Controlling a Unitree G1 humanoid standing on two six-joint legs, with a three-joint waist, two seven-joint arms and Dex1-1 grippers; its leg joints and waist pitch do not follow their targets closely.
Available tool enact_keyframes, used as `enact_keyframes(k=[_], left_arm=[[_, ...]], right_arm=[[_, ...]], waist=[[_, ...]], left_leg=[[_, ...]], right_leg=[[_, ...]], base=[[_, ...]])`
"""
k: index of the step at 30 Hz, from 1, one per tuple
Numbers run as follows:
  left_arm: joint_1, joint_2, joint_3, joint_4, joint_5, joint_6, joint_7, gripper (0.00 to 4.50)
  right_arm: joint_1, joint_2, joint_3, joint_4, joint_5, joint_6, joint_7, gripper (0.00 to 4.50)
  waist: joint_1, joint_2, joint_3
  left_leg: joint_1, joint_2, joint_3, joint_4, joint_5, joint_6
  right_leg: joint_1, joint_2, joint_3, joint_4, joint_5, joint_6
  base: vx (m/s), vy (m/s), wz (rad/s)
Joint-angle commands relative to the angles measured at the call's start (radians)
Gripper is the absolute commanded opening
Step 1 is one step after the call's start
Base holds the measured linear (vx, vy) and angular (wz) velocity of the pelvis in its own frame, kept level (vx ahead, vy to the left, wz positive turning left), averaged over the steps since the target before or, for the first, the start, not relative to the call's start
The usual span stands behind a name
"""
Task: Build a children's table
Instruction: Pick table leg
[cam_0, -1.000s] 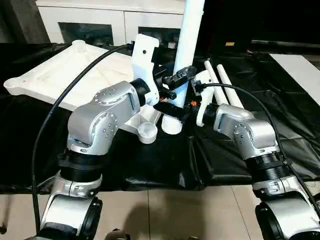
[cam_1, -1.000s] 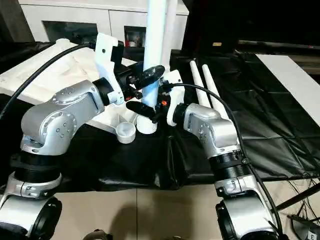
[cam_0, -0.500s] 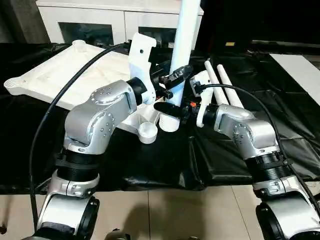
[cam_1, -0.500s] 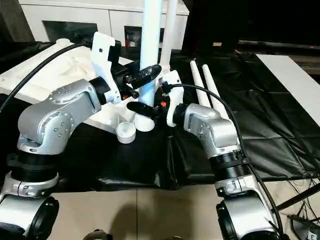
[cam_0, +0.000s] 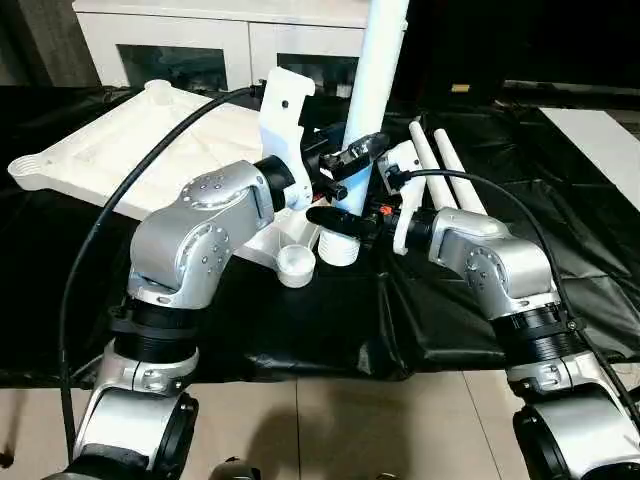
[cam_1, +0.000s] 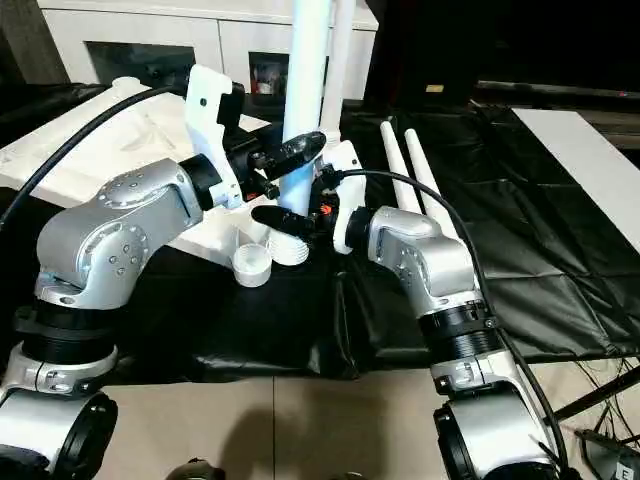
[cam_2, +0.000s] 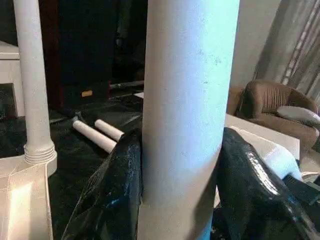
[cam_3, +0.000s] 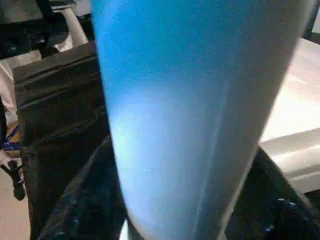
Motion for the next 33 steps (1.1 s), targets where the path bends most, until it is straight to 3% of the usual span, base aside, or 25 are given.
enact_keyframes(k=[1, 13, 24, 33], left_arm=[[-0.001, 0.004, -0.016, -0.016, 0.006, -0.001, -0.013, 1.85], [-0.004, 0.012, -0.027, -0.008, 0.024, -0.009, -0.028, 1.85], [-0.005, 0.013, -0.026, -0.006, 0.034, -0.012, -0.029, 1.85], [-0.008, 0.016, -0.017, 0.008, 0.046, -0.020, -0.033, 1.85]], right_arm=[[-0.016, -0.016, -0.003, -0.009, -0.007, -0.009, 0.000, 2.94], [0.001, -0.031, -0.004, -0.046, 0.002, 0.009, 0.027, 2.94], [0.014, -0.032, 0.007, -0.056, 0.007, 0.026, 0.049, 1.95], [0.018, -0.039, 0.016, -0.057, -0.004, 0.026, 0.059, 1.86]], waist=[[0.000, 0.001, -0.081], [-0.001, 0.002, -0.082], [0.000, 0.003, -0.082], [-0.001, 0.003, -0.081]], left_leg=[[0.019, 0.017, -0.001, -0.071, -0.143, -0.029], [0.020, 0.017, -0.001, -0.071, -0.145, -0.027], [0.021, 0.018, -0.002, -0.071, -0.144, -0.026], [0.021, 0.018, -0.002, -0.072, -0.152, -0.028]], right_leg=[[0.052, -0.064, 0.038, -0.066, -0.136, -0.196], [0.052, -0.063, 0.038, -0.066, -0.128, -0.199], [0.053, -0.064, 0.038, -0.066, -0.125, -0.204], [0.052, -0.064, 0.038, -0.067, -0.136, -0.201]], base=[[0.000, 0.000, 0.00], [0.000, 0.000, 0.00], [0.000, 0.000, 0.00], [0.000, 0.000, 0.00]])
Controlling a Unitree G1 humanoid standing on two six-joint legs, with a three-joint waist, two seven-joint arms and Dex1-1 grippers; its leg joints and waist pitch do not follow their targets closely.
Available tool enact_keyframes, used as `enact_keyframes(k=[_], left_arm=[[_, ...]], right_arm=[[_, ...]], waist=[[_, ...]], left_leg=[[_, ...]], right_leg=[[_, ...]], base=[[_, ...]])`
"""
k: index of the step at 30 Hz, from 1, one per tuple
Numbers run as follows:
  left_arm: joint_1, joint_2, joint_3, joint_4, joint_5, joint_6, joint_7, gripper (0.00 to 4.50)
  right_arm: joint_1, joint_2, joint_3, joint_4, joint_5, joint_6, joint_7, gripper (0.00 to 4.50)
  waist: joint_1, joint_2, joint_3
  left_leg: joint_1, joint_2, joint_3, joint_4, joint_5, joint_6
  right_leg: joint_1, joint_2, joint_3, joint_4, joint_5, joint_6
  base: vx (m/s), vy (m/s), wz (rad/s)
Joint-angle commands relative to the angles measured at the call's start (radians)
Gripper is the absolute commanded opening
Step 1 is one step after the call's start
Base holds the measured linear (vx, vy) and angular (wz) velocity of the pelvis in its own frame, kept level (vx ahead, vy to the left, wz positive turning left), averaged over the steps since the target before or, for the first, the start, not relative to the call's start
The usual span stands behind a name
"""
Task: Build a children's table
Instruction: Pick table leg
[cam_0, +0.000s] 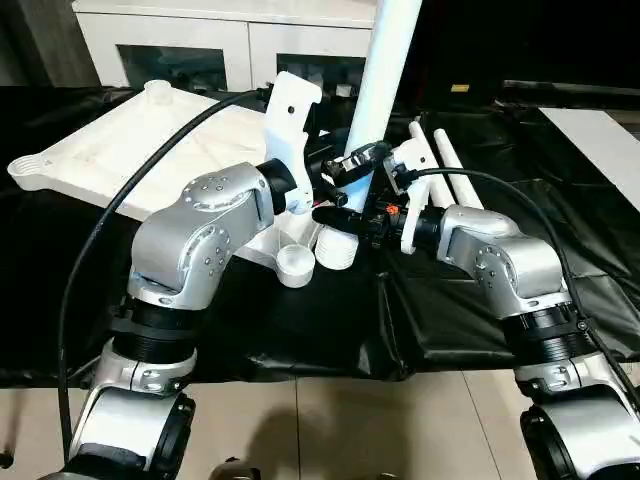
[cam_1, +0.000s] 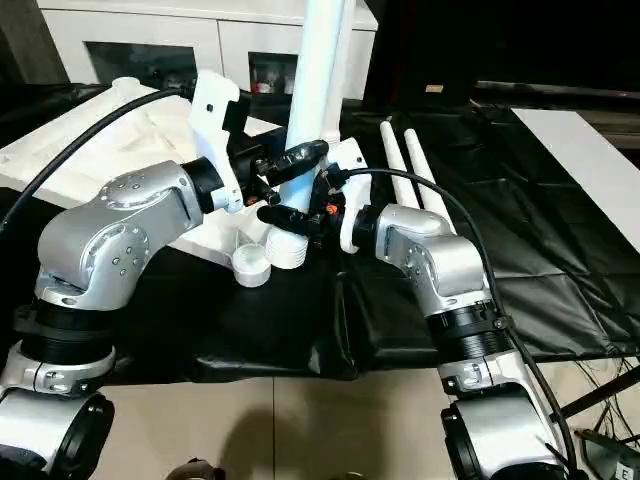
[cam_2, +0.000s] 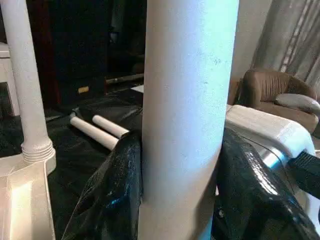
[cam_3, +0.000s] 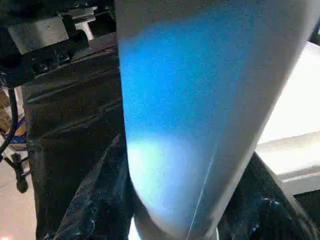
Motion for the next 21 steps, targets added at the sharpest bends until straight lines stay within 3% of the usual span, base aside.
enact_keyframes(k=[1, 3, 4, 5, 10, 11, 12, 14, 15, 16, 18, 21], left_arm=[[-0.008, 0.003, 0.008, 0.008, 0.013, -0.020, 0.007, 1.85], [-0.015, -0.009, 0.029, 0.022, -0.001, 0.003, 0.027, 1.85], [-0.015, -0.009, 0.029, 0.022, -0.001, 0.003, 0.027, 2.41], [-0.019, -0.003, 0.035, 0.023, -0.011, 0.018, 0.020, 2.55], [-0.002, 0.025, 0.022, 0.025, 0.018, -0.001, 0.009, 2.80], [0.002, 0.018, 0.048, 0.028, 0.010, -0.008, 0.019, 2.92], [0.001, 0.014, 0.059, 0.029, 0.009, -0.013, 0.030, 2.98], [0.000, 0.009, 0.082, 0.034, 0.010, -0.026, 0.048, 3.12], [-0.005, -0.002, 0.106, 0.050, 0.025, -0.071, 0.081, 3.26], [-0.006, -0.009, 0.128, 0.065, 0.043, -0.106, 0.119, 3.34], [0.003, -0.005, 0.139, 0.079, 0.078, -0.114, 0.178, 3.44], [0.061, 0.021, 0.116, 0.072, 0.136, -0.175, 0.192, 3.51]], right_arm=[[0.015, -0.013, 0.019, -0.023, -0.007, 0.004, 0.019, 1.86], [0.018, -0.011, 0.015, -0.024, -0.011, 0.000, 0.008, 1.86], [0.018, -0.011, 0.015, -0.024, -0.011, 0.000, 0.008, 1.86], [0.017, -0.006, 0.007, -0.021, -0.016, -0.008, -0.011, 1.86], [0.018, 0.017, -0.024, -0.005, -0.030, -0.033, -0.085, 1.86], [0.032, 0.031, -0.040, -0.012, -0.026, -0.034, -0.115, 1.85], [0.037, 0.034, -0.045, -0.016, -0.026, -0.034, -0.126, 1.85], [0.051, 0.042, -0.059, -0.028, -0.022, -0.031, -0.148, 1.85], [0.060, 0.048, -0.075, -0.035, -0.025, -0.036, -0.177, 1.85], [0.067, 0.054, -0.093, -0.037, -0.029, -0.046, -0.209, 1.85], [0.071, 0.060, -0.128, -0.025, -0.037, -0.074, -0.263, 1.85], [0.082, 0.056, -0.172, -0.026, -0.042, -0.106, -0.327, 1.85]], waist=[[0.000, 0.003, -0.082], [0.000, 0.004, -0.082], [0.000, 0.004, -0.082], [0.000, 0.002, -0.082], [-0.003, 0.004, -0.081], [-0.002, 0.009, -0.082], [-0.003, 0.006, -0.081], [0.000, 0.009, -0.082], [0.000, 0.007, -0.081], [0.000, 0.019, -0.083], [-0.003, 0.012, -0.083], [-0.005, 0.017, -0.083]], left_leg=[[0.021, 0.018, -0.002, -0.071, -0.149, -0.028], [0.020, 0.017, -0.001, -0.070, -0.144, -0.028], [0.020, 0.017, -0.001, -0.070, -0.144, -0.028], [0.019, 0.016, -0.001, -0.071, -0.145, -0.029], [0.021, 0.017, -0.003, -0.073, -0.155, -0.036], [0.021, 0.017, -0.003, -0.073, -0.152, -0.040], [0.021, 0.016, -0.002, -0.073, -0.153, -0.040], [0.023, 0.017, -0.003, -0.072, -0.150, -0.041], [0.022, 0.016, -0.002, -0.073, -0.154, -0.042], [0.020, 0.016, -0.005, -0.074, -0.159, -0.049], [0.021, 0.015, -0.005, -0.075, -0.171, -0.054], [0.023, 0.015, -0.006, -0.075, -0.180, -0.057]], right_leg=[[0.052, -0.064, 0.038, -0.066, -0.132, -0.202], [0.053, -0.064, 0.038, -0.065, -0.124, -0.204], [0.053, -0.064, 0.038, -0.065, -0.124, -0.204], [0.053, -0.064, 0.038, -0.066, -0.126, -0.204], [0.051, -0.064, 0.037, -0.067, -0.146, -0.196], [0.051, -0.064, 0.038, -0.065, -0.136, -0.198], [0.051, -0.063, 0.038, -0.066, -0.132, -0.198], [0.051, -0.063, 0.038, -0.066, -0.124, -0.198], [0.050, -0.062, 0.039, -0.069, -0.124, -0.195], [0.053, -0.063, 0.038, -0.068, -0.118, -0.194], [0.054, -0.061, 0.037, -0.068, -0.117, -0.184], [0.051, -0.061, 0.037, -0.072, -0.150, -0.163]], base=[[0.000, 0.000, 0.00], [0.000, 0.000, 0.00], [0.000, 0.000, 0.00], [0.000, 0.000, 0.00], [0.000, 0.000, 0.00], [0.000, 0.000, 0.00], [0.000, 0.000, 0.00], [0.000, 0.000, 0.00], [0.000, 0.000, 0.00], [0.000, 0.000, 0.00], [0.000, 0.000, 0.00], [0.000, 0.000, 0.00]])
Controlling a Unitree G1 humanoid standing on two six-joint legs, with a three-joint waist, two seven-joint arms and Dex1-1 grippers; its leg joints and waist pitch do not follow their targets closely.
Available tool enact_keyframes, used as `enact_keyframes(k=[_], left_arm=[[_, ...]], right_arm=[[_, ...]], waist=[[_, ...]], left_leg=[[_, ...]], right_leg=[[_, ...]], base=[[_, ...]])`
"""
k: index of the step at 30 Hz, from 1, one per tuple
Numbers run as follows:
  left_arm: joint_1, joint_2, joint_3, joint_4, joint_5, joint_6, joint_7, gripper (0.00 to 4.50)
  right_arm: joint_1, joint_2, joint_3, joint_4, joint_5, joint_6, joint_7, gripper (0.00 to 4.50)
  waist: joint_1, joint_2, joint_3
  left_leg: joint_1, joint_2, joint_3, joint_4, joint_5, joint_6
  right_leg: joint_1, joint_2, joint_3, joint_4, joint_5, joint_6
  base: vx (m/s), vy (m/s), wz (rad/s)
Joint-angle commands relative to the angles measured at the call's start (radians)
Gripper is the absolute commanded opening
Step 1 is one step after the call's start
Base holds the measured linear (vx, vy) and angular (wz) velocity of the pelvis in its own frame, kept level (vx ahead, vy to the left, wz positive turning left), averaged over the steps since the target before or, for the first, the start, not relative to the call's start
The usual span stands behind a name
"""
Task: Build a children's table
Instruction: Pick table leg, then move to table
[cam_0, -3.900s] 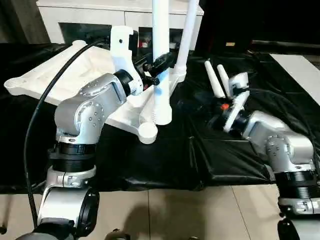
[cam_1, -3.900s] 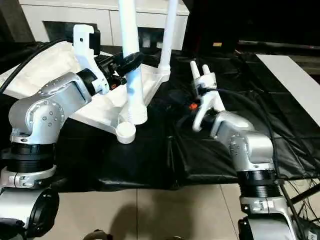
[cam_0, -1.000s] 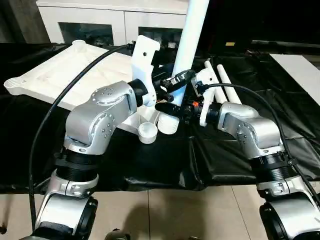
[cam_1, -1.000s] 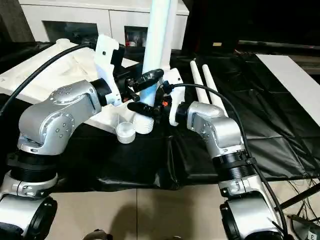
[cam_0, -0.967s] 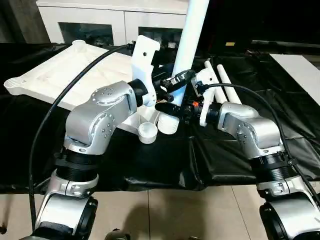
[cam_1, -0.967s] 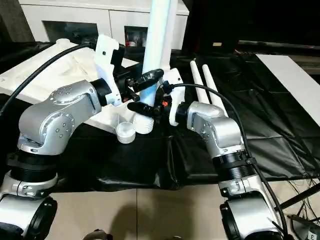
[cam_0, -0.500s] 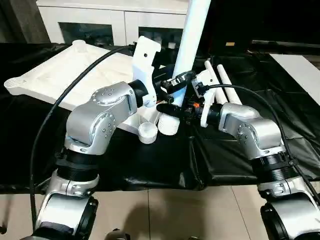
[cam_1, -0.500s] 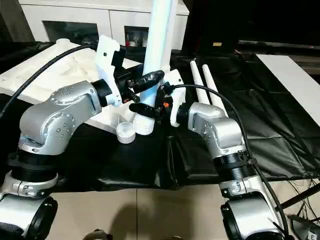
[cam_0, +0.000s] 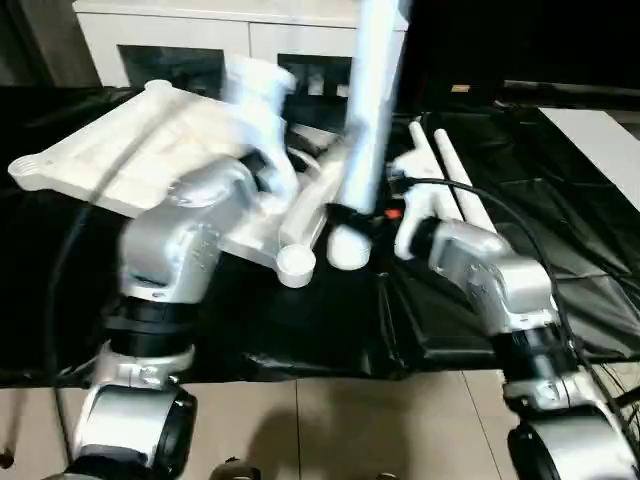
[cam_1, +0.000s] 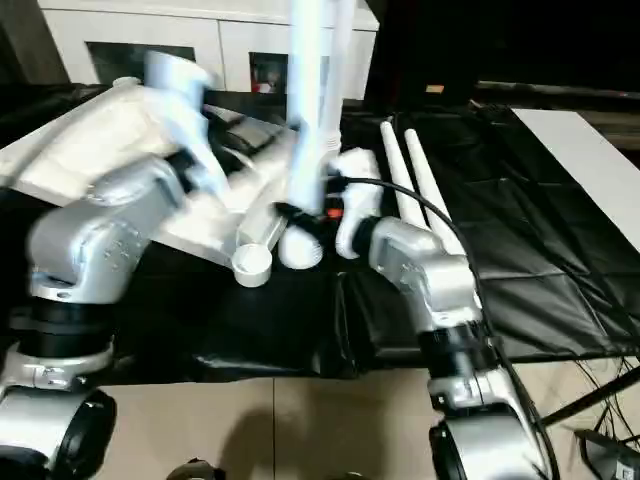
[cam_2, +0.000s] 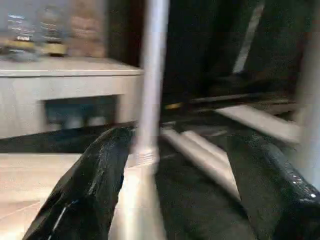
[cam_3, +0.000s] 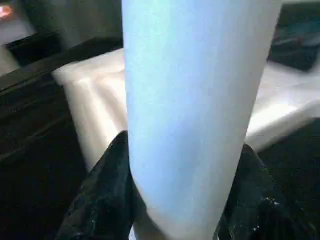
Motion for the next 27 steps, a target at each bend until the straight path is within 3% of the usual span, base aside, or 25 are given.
enact_keyframes(k=[1, 2, 3, 4, 5, 7, 8, 9, 11, 12, 15, 16, 17, 19, 20, 21, 22, 23, 24, 25, 26, 27], left_arm=[[0.047, -0.009, -0.010, -0.006, 0.026, -0.036, 0.011, 3.51], [0.068, -0.016, -0.001, -0.014, 0.022, -0.045, 0.013, 3.51], [0.091, -0.022, 0.007, -0.023, 0.028, -0.055, 0.029, 3.51], [0.115, -0.026, 0.012, -0.031, 0.038, -0.057, 0.047, 3.51], [0.134, -0.024, 0.010, -0.038, 0.052, -0.059, 0.063, 3.51], [0.190, -0.024, 0.010, -0.062, 0.095, -0.097, 0.107, 3.51], [0.218, -0.021, 0.004, -0.077, 0.119, -0.122, 0.124, 3.51], [0.293, -0.008, -0.021, -0.128, 0.175, -0.190, 0.145, 3.51], [0.411, -0.008, -0.045, -0.214, 0.211, -0.212, 0.163, 3.51], [0.510, -0.020, -0.058, -0.276, 0.232, -0.221, 0.182, 3.51], [0.581, -0.042, -0.065, -0.306, 0.245, -0.244, 0.203, 3.51], [0.607, -0.066, -0.058, -0.315, 0.232, -0.247, 0.216, 3.51], [0.620, -0.089, -0.049, -0.316, 0.219, -0.244, 0.230, 3.51], [0.624, -0.102, -0.051, -0.307, 0.232, -0.266, 0.252, 3.51], [0.625, -0.115, -0.051, -0.306, 0.247, -0.273, 0.269, 3.51], [0.625, -0.115, -0.051, -0.306, 0.247, -0.273, 0.269, 3.51], [0.621, -0.115, -0.052, -0.304, 0.256, -0.278, 0.273, 3.51], [0.617, -0.115, -0.054, -0.303, 0.257, -0.280, 0.269, 3.51], [0.616, -0.116, -0.055, -0.303, 0.259, -0.283, 0.264, 3.51], [0.610, -0.117, -0.059, -0.300, 0.271, -0.291, 0.263, 3.51], [0.605, -0.118, -0.065, -0.298, 0.273, -0.285, 0.260, 3.51], [0.603, -0.119, -0.067, -0.297, 0.273, -0.282, 0.258, 3.51]], right_arm=[[0.004, -0.012, -0.040, -0.021, -0.001, -0.031, -0.038, 1.85], [0.010, -0.016, -0.049, -0.030, 0.001, -0.032, -0.044, 1.85], [0.026, -0.026, -0.041, -0.057, -0.006, -0.038, -0.037, 1.85], [0.044, -0.039, -0.026, -0.088, -0.029, -0.044, -0.042, 1.85], [0.060, -0.043, -0.016, -0.108, -0.047, -0.071, -0.045, 1.85], [0.110, -0.057, 0.013, -0.160, -0.114, -0.155, -0.075, 1.85], [0.133, -0.067, 0.029, -0.183, -0.150, -0.187, -0.093, 1.85], [0.189, -0.071, 0.041, -0.255, -0.161, -0.171, -0.103, 1.85], [0.280, -0.046, 0.032, -0.369, -0.122, -0.102, -0.121, 1.85], [0.363, -0.012, 0.028, -0.447, -0.094, -0.088, -0.143, 1.85], [0.426, 0.012, 0.034, -0.469, -0.096, -0.117, -0.164, 1.85], [0.449, 0.018, 0.037, -0.467, -0.101, -0.138, -0.168, 1.85], [0.462, 0.023, 0.037, -0.459, -0.107, -0.160, -0.174, 1.85], [0.473, 0.036, 0.030, -0.453, -0.106, -0.177, -0.191, 1.85], [0.483, 0.045, 0.028, -0.473, -0.108, -0.173, -0.198, 1.85], [0.483, 0.045, 0.028, -0.473, -0.108, -0.173, -0.198, 1.85], [0.485, 0.048, 0.029, -0.478, -0.111, -0.176, -0.198, 1.85], [0.486, 0.049, 0.030, -0.483, -0.110, -0.176, -0.199, 1.85], [0.486, 0.050, 0.031, -0.485, -0.110, -0.177, -0.201, 1.85], [0.485, 0.052, 0.032, -0.485, -0.093, -0.179, -0.194, 1.85], [0.483, 0.042, 0.039, -0.476, -0.104, -0.190, -0.189, 1.85], [0.481, 0.038, 0.043, -0.472, -0.109, -0.195, -0.188, 1.85]], waist=[[-0.001, 0.018, -0.083], [-0.002, 0.016, -0.084], [0.000, 0.022, -0.086], [0.001, 0.018, -0.086], [0.003, 0.025, -0.087], [0.002, 0.023, -0.086], [0.002, 0.023, -0.084], [0.001, 0.024, -0.082], [-0.003, 0.027, -0.078], [-0.007, 0.027, -0.075], [-0.008, 0.027, -0.073], [-0.009, 0.019, -0.070], [-0.007, 0.020, -0.064], [-0.012, 0.020, -0.056], [-0.020, 0.017, -0.051], [-0.024, 0.019, -0.049], [-0.045, 0.037, -0.029], [-0.045, 0.037, -0.029], [-0.051, 0.068, -0.020], [-0.004, 0.066, -0.024], [-0.005, 0.048, -0.029], [-0.022, 0.024, -0.030]], left_leg=[[0.021, 0.015, -0.007, -0.075, -0.177, -0.059], [0.021, 0.015, -0.005, -0.074, -0.172, -0.058], [0.022, 0.015, -0.006, -0.073, -0.168, -0.058], [0.020, 0.017, -0.005, -0.073, -0.156, -0.049], [0.021, 0.016, -0.006, -0.072, -0.155, -0.048], [0.019, 0.019, -0.007, -0.074, -0.159, -0.046], [0.018, 0.019, -0.008, -0.075, -0.178, -0.048], [0.020, 0.021, -0.010, -0.078, -0.205, -0.046], [0.021, 0.025, -0.010, -0.083, -0.231, -0.037], [0.019, 0.024, -0.009, -0.088, -0.243, -0.028], [0.024, 0.020, -0.008, -0.090, -0.303, -0.029], [0.028, 0.023, -0.007, -0.091, -0.334, -0.033], [0.032, 0.022, -0.009, -0.093, -0.375, -0.039], [0.053, 0.017, -0.014, -0.093, -0.493, -0.048], [0.061, 0.011, -0.019, -0.094, -0.553, -0.049], [0.070, 0.010, -0.021, -0.094, -0.581, -0.048], [0.130, 0.012, -0.030, -0.090, -0.733, -0.040], [0.130, 0.012, -0.030, -0.090, -0.733, -0.040], [0.061, 0.073, -0.042, -0.193, -0.913, -0.027], [0.010, 0.083, -0.017, -0.231, -0.989, -0.025], [0.045, 0.090, -0.013, -0.218, -0.943, 0.014], [0.086, 0.079, -0.008, -0.177, -0.885, 0.009]], right_leg=[[0.051, -0.062, 0.037, -0.070, -0.146, -0.165], [0.051, -0.060, 0.037, -0.069, -0.130, -0.171], [0.051, -0.061, 0.037, -0.066, -0.115, -0.177], [0.053, -0.058, 0.037, -0.065, -0.076, -0.180], [0.051, -0.059, 0.037, -0.062, -0.066, -0.183], [0.053, -0.061, 0.036, -0.066, -0.063, -0.177], [0.053, -0.062, 0.036, -0.070, -0.083, -0.171], [0.053, -0.061, 0.036, -0.076, -0.123, -0.161], [0.052, -0.060, 0.039, -0.080, -0.155, -0.142], [0.049, -0.057, 0.039, -0.084, -0.165, -0.134], [0.037, -0.055, 0.039, -0.097, -0.281, -0.118], [0.029, -0.055, 0.040, -0.105, -0.327, -0.112], [0.027, -0.056, 0.038, -0.111, -0.394, -0.097], [0.018, -0.055, 0.030, -0.129, -0.568, -0.045], [0.022, -0.052, 0.017, -0.145, -0.676, -0.002], [0.024, -0.048, 0.007, -0.154, -0.715, 0.013], [0.012, -0.020, -0.058, -0.203, -0.790, 0.036], [0.012, -0.020, -0.058, -0.203, -0.790, 0.036], [0.127, -0.008, -0.095, -0.047, -0.523, -0.003], [0.170, -0.015, -0.074, 0.095, -0.295, -0.025], [0.148, -0.027, -0.029, 0.101, -0.325, -0.018], [0.122, -0.047, 0.019, 0.056, -0.507, -0.012]], base=[[0.000, 0.000, 0.00], [0.000, 0.000, 0.00], [0.000, 0.000, 0.00], [0.000, 0.000, 0.00], [0.000, 0.000, 0.00], [0.000, 0.000, 0.00], [0.000, 0.000, 0.00], [0.000, 0.000, 0.00], [0.000, 0.000, 0.00], [0.000, 0.000, 0.00], [0.000, 0.000, 0.00], [0.000, 0.000, 0.00], [0.000, 0.000, 0.00], [0.000, 0.000, 0.00], [0.000, 0.000, 0.00], [0.000, 0.000, 0.00], [0.000, 0.000, 0.00], [0.000, 0.000, 0.00], [0.000, 0.000, 0.00], [-0.051, -0.008, -0.13], [-0.051, -0.008, -0.13], [0.031, -0.088, -0.08]])
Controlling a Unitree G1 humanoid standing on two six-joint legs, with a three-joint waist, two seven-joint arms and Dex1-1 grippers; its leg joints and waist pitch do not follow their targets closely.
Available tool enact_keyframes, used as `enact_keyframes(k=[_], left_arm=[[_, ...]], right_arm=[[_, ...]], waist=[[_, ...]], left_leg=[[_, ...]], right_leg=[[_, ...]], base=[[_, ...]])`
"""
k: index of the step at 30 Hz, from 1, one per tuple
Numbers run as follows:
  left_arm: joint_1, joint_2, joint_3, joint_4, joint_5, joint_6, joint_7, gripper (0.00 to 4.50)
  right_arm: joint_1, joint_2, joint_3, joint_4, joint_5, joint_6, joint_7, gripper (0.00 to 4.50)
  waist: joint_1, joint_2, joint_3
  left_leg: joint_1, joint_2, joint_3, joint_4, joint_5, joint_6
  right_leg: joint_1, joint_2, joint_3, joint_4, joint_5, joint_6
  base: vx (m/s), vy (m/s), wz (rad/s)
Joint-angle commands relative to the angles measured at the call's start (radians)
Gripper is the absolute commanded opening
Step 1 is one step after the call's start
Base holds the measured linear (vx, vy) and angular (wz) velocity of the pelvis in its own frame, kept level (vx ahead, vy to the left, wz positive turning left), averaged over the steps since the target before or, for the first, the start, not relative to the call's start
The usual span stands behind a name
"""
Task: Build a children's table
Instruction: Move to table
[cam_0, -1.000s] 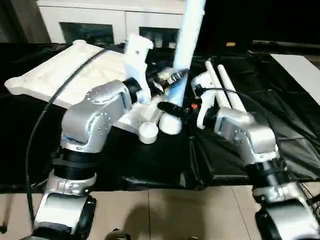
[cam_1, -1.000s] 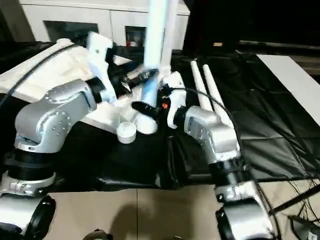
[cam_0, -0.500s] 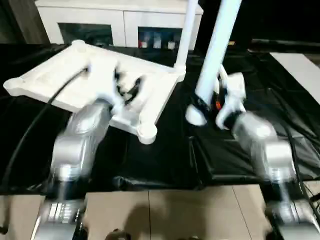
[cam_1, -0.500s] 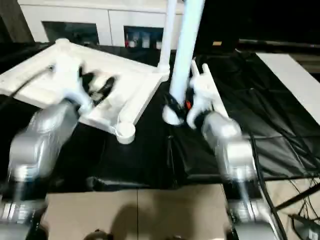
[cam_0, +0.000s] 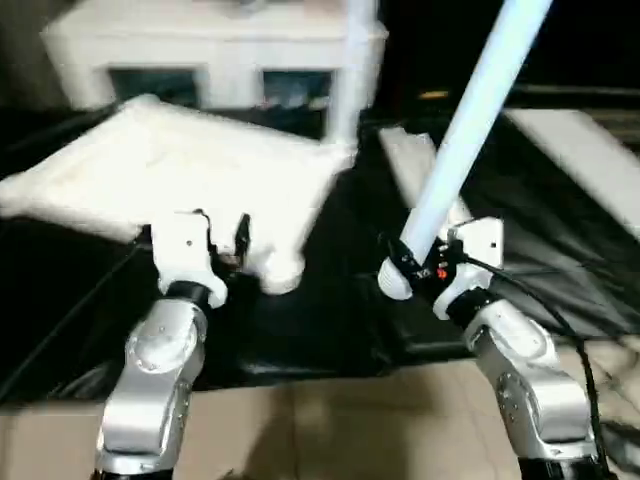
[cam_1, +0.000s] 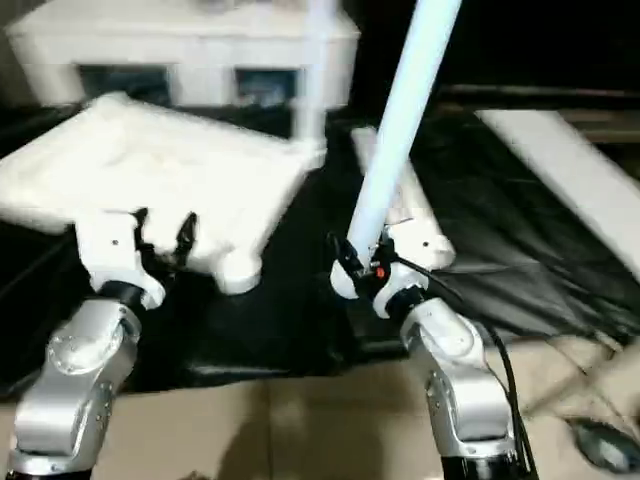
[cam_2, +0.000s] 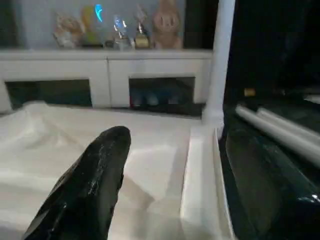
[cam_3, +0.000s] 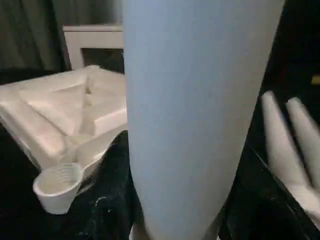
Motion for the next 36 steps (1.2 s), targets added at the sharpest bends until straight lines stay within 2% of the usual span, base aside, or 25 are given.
enact_keyframes(k=[1, 2, 3, 4, 5, 6, 7, 10, 11, 12, 13, 14, 15, 17, 18, 19, 20, 21, 24, 25, 26, 27, 28, 31, 36], left_arm=[[0.008, -0.007, -0.022, 0.003, 0.014, -0.001, -0.003, 3.51], [0.008, -0.006, -0.025, 0.005, 0.017, -0.005, -0.001, 3.51], [0.011, -0.017, -0.024, 0.006, 0.012, -0.002, 0.007, 3.51], [0.012, -0.016, -0.026, 0.006, 0.017, -0.006, 0.007, 3.51], [0.013, -0.014, -0.027, 0.006, 0.021, -0.009, 0.007, 3.51], [0.014, -0.014, -0.026, 0.005, 0.022, -0.008, 0.008, 3.51], [0.015, -0.020, -0.021, 0.004, 0.017, -0.009, 0.011, 3.51], [0.018, -0.021, -0.021, 0.006, 0.026, -0.011, 0.014, 3.51], [0.021, -0.022, -0.019, 0.005, 0.029, -0.010, 0.016, 3.51], [0.024, -0.021, -0.015, 0.000, 0.031, -0.006, 0.017, 3.51], [0.029, -0.015, -0.010, -0.006, 0.029, -0.004, 0.015, 3.51], [0.036, -0.005, 0.001, -0.015, 0.024, 0.000, 0.010, 3.51], [0.044, 0.004, 0.010, -0.026, 0.024, 0.005, 0.008, 3.51], [0.059, 0.017, 0.037, -0.046, 0.015, 0.012, 0.004, 3.51], [0.073, 0.014, 0.051, -0.058, 0.021, 0.014, 0.019, 3.51], [0.091, 0.008, 0.065, -0.079, 0.033, 0.025, 0.038, 3.51], [0.094, 0.008, 0.067, -0.082, 0.035, 0.028, 0.041, 3.51], [0.099, 0.006, 0.069, -0.104, 0.043, 0.036, 0.047, 3.51], [0.106, -0.006, 0.078, -0.132, 0.005, 0.037, 0.040, 3.51], [0.108, -0.005, 0.077, -0.131, -0.007, 0.035, 0.033, 3.51], [0.095, 0.012, 0.055, -0.111, -0.028, 0.024, -0.015, 3.51], [0.086, 0.025, 0.040, -0.101, -0.037, 0.018, -0.049, 3.51], [0.068, 0.030, 0.034, -0.078, -0.062, 0.002, -0.090, 3.51], [0.015, 0.066, 0.012, 0.013, -0.100, -0.004, -0.219, 3.77], [-0.088, 0.201, -0.060, 0.160, -0.120, -0.008, -0.491, 4.27]], right_arm=[[-0.018, -0.014, 0.008, 0.001, -0.009, -0.018, 0.005, 1.85], [-0.018, -0.014, 0.008, 0.004, -0.009, -0.019, 0.007, 1.85], [-0.022, -0.007, -0.002, 0.009, 0.000, -0.020, 0.003, 1.85], [-0.026, -0.004, -0.007, 0.011, 0.009, -0.018, 0.006, 1.85], [-0.028, -0.003, -0.009, 0.011, 0.015, -0.017, 0.008, 1.85], [-0.031, -0.005, -0.010, 0.012, 0.017, -0.015, 0.011, 1.85], [-0.036, -0.008, -0.013, 0.017, 0.016, -0.015, 0.012, 1.85], [-0.038, -0.016, -0.012, 0.022, 0.012, -0.020, 0.014, 1.85], [-0.039, -0.021, -0.008, 0.024, 0.012, -0.022, 0.018, 1.85], [-0.041, -0.016, -0.009, 0.024, 0.034, -0.006, 0.028, 1.85], [-0.043, -0.014, -0.004, 0.025, 0.031, -0.002, 0.026, 1.85], [-0.044, -0.012, 0.010, 0.025, 0.018, -0.010, 0.026, 1.85], [-0.044, -0.009, 0.019, 0.027, 0.013, -0.014, 0.030, 1.85], [-0.045, 0.004, 0.029, 0.029, 0.014, -0.015, 0.028, 1.85], [-0.044, 0.015, 0.023, 0.045, 0.041, -0.013, 0.044, 1.85], [-0.043, 0.018, 0.024, 0.064, 0.057, -0.016, 0.057, 1.85], [-0.043, 0.018, 0.025, 0.065, 0.057, -0.016, 0.058, 1.85], [-0.048, 0.013, 0.032, 0.073, 0.056, -0.017, 0.067, 1.85], [-0.078, 0.024, 0.039, 0.136, 0.039, -0.051, 0.070, 1.85], [-0.082, 0.026, 0.039, 0.146, 0.030, -0.058, 0.065, 1.85], [-0.085, 0.027, 0.025, 0.141, 0.029, -0.062, 0.052, 1.85], [-0.083, 0.029, 0.014, 0.129, 0.033, -0.060, 0.045, 1.85], [-0.083, 0.028, 0.001, 0.118, 0.044, -0.059, 0.046, 1.85], [-0.070, 0.003, -0.008, 0.110, 0.039, -0.077, 0.046, 1.85], [-0.061, -0.050, -0.037, 0.063, 0.105, -0.044, 0.124, 1.85]], waist=[[0.016, -0.036, -0.033], [0.034, -0.005, -0.035], [0.055, -0.003, -0.064], [0.053, -0.002, -0.067], [0.041, 0.028, -0.073], [0.026, 0.034, -0.075], [-0.012, 0.059, -0.097], [-0.053, 0.045, -0.104], [-0.053, 0.027, -0.096], [-0.041, 0.005, -0.097], [0.020, -0.053, -0.100], [0.028, -0.001, -0.106], [0.016, 0.003, -0.093], [0.004, 0.037, -0.088], [-0.011, 0.052, -0.067], [-0.076, 0.036, -0.119], [-0.076, 0.036, -0.119], [-0.048, 0.043, -0.118], [-0.012, 0.017, -0.117], [0.008, -0.049, -0.094], [0.025, -0.035, -0.083], [0.025, -0.046, -0.093], [0.034, -0.033, -0.093], [0.029, 0.010, -0.075], [0.004, 0.049, -0.065]], left_leg=[[0.009, -0.032, -0.003, 0.047, -0.531, 0.013], [-0.011, -0.022, -0.015, 0.084, -0.354, 0.050], [-0.086, -0.013, -0.052, 0.064, -0.144, 0.076], [-0.078, -0.011, -0.047, 0.030, -0.128, 0.076], [-0.049, -0.010, -0.048, -0.027, -0.113, 0.079], [-0.023, 0.002, -0.060, -0.048, -0.161, 0.090], [0.071, 0.050, -0.116, -0.073, -0.220, 0.182], [0.133, 0.100, -0.182, -0.061, -0.081, 0.437], [0.097, 0.071, -0.161, -0.048, -0.025, 0.495], [0.028, 0.010, -0.105, -0.019, -0.026, 0.459], [-0.182, -0.115, -0.061, 0.115, -0.076, 0.423], [-0.185, -0.082, -0.081, 0.134, -0.074, 0.371], [-0.177, -0.069, -0.088, 0.098, -0.001, 0.255], [-0.135, -0.048, -0.093, 0.021, 0.068, 0.277], [-0.131, -0.061, -0.118, -0.025, 0.029, 0.320], [0.101, 0.081, -0.268, -0.053, -0.092, 0.462], [0.101, 0.081, -0.268, -0.053, -0.092, 0.462], [0.087, 0.067, -0.250, -0.014, 0.157, 0.490], [0.023, 0.020, -0.167, 0.008, 0.817, 0.401], [-0.058, -0.066, -0.051, -0.002, 0.540, 0.249], [-0.087, -0.090, -0.029, -0.016, 0.210, 0.210], [-0.041, -0.048, -0.078, 0.021, -0.079, 0.143], [-0.046, -0.031, -0.088, 0.005, -0.105, 0.128], [-0.026, -0.015, -0.069, -0.044, -0.296, 0.077], [-0.019, -0.013, -0.076, -0.065, -0.527, 0.006]], right_leg=[[-0.033, -0.081, 0.088, -0.228, -0.872, 0.031], [-0.012, -0.151, 0.138, -0.263, -0.958, -0.003], [0.068, -0.129, 0.130, -0.227, -0.763, -0.083], [0.065, -0.092, 0.107, -0.212, -0.606, -0.106], [0.046, -0.016, 0.056, -0.175, -0.315, -0.143], [0.031, 0.004, 0.043, -0.161, -0.241, -0.152], [-0.014, 0.015, 0.016, -0.102, -0.046, -0.195], [-0.096, -0.011, 0.019, -0.034, 0.038, -0.115], [-0.084, -0.034, 0.039, -0.056, 0.082, -0.088], [-0.016, -0.053, 0.064, -0.107, 0.156, -0.099], [0.158, -0.123, 0.100, -0.177, 0.253, 0.002], [0.171, -0.211, 0.113, -0.192, 0.257, 0.022], [0.142, -0.155, -0.020, -0.220, 0.215, 0.110], [0.179, -0.109, -0.117, -0.250, -0.006, 0.063], [0.181, -0.045, -0.156, -0.234, -0.072, 0.062], [-0.035, 0.047, -0.064, 0.006, -0.135, -0.012], [-0.035, 0.047, -0.064, 0.006, -0.135, -0.012], [-0.120, 0.032, -0.016, 0.061, -0.092, 0.048], [-0.144, 0.021, 0.025, 0.023, 0.231, 0.103], [-0.103, -0.008, 0.070, -0.130, 0.498, 0.021], [-0.088, -0.031, 0.103, -0.173, 0.309, 0.049], [-0.087, -0.138, 0.161, -0.176, 0.090, -0.062], [-0.069, -0.140, 0.153, -0.170, 0.071, -0.119], [-0.106, -0.034, 0.099, -0.160, -0.059, -0.212], [-0.103, -0.037, 0.094, -0.184, -0.309, -0.117]], base=[[0.097, -0.074, -0.09], [0.097, -0.074, -0.09], [0.101, 0.008, -0.08], [0.119, 0.009, 0.06], [0.119, 0.009, 0.06], [0.099, 0.011, 0.18], [0.117, 0.014, 0.13], [0.130, 0.005, 0.08], [0.141, -0.015, 0.02], [0.119, -0.044, -0.04], [0.164, -0.029, 0.19], [0.164, -0.029, 0.19], [0.156, -0.018, 0.36], [0.106, 0.017, 0.37], [0.200, 0.070, 0.33], [0.300, -0.025, 0.13], [0.300, -0.025, 0.13], [0.237, -0.051, 0.08], [0.118, 0.012, 0.07], [0.000, 0.000, 0.00], [0.000, 0.000, 0.00], [-0.018, -0.002, 0.31], [0.000, 0.000, 0.00], [-0.022, -0.005, 0.07], [-0.063, 0.001, 0.12]])
